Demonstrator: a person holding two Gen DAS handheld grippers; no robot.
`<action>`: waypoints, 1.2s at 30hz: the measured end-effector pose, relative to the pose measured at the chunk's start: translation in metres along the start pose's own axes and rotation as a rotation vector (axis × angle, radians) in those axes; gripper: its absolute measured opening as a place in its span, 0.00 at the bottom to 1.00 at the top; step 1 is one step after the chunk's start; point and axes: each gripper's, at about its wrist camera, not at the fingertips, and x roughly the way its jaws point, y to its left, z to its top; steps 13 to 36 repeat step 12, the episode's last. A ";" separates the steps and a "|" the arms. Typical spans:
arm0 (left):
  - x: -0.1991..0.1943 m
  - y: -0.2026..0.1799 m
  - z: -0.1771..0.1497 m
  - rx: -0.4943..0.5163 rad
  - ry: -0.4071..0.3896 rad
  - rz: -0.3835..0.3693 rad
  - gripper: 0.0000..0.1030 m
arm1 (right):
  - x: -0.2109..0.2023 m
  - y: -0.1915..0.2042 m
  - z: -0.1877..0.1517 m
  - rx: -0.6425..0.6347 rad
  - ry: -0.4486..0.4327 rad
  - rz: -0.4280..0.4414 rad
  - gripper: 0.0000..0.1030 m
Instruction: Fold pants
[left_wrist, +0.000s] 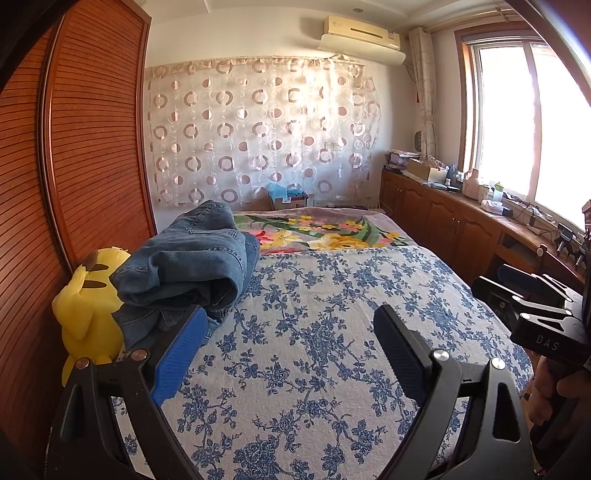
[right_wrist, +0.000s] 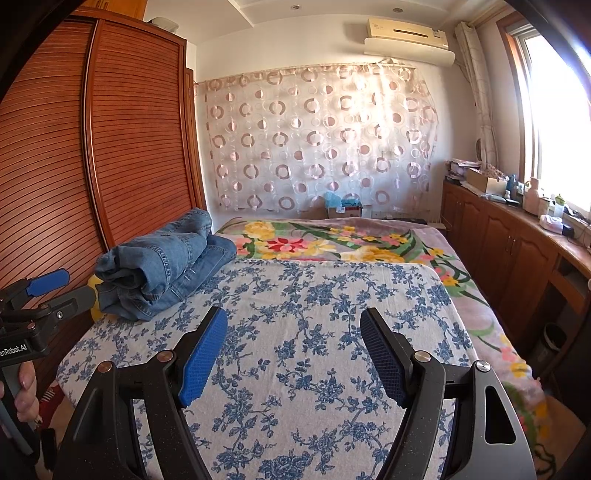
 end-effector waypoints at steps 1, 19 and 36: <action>0.000 0.000 0.000 -0.001 0.000 -0.001 0.89 | 0.000 0.000 0.000 -0.001 0.000 0.000 0.74; 0.000 -0.001 0.000 0.000 -0.002 0.005 0.89 | 0.000 0.002 0.000 -0.001 -0.001 0.000 0.74; 0.000 -0.001 0.000 0.000 -0.002 0.005 0.89 | 0.000 0.002 0.000 -0.001 -0.001 0.000 0.74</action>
